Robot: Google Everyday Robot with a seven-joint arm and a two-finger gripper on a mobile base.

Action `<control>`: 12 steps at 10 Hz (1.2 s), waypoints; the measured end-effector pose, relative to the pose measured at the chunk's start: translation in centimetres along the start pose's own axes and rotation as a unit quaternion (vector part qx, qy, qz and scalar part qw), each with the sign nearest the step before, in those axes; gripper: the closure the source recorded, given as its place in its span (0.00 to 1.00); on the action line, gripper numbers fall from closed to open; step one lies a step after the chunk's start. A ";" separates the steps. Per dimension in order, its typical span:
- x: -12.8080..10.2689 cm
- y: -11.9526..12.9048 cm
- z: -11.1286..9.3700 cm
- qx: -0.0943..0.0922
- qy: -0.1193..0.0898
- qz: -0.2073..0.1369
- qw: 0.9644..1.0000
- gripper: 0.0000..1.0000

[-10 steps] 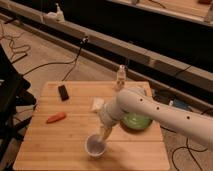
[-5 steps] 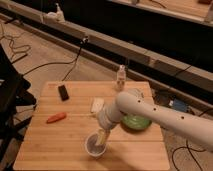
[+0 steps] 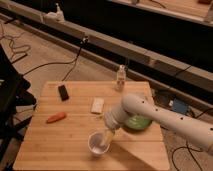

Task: Place the ceramic cup in the ceramic bowl

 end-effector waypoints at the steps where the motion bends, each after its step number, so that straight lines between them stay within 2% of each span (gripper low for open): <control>1: 0.4 -0.1 0.2 -0.001 0.001 0.003 1.000 0.47; 6: -0.2 -0.6 -0.5 0.011 0.006 -0.014 1.000 0.96; 8: -0.7 -0.9 -1.4 0.022 0.015 -0.029 0.999 1.00; 10: -0.6 -2.0 -3.4 0.046 0.042 -0.042 0.997 1.00; 12: 0.1 -3.9 -7.1 0.082 0.077 -0.042 0.993 1.00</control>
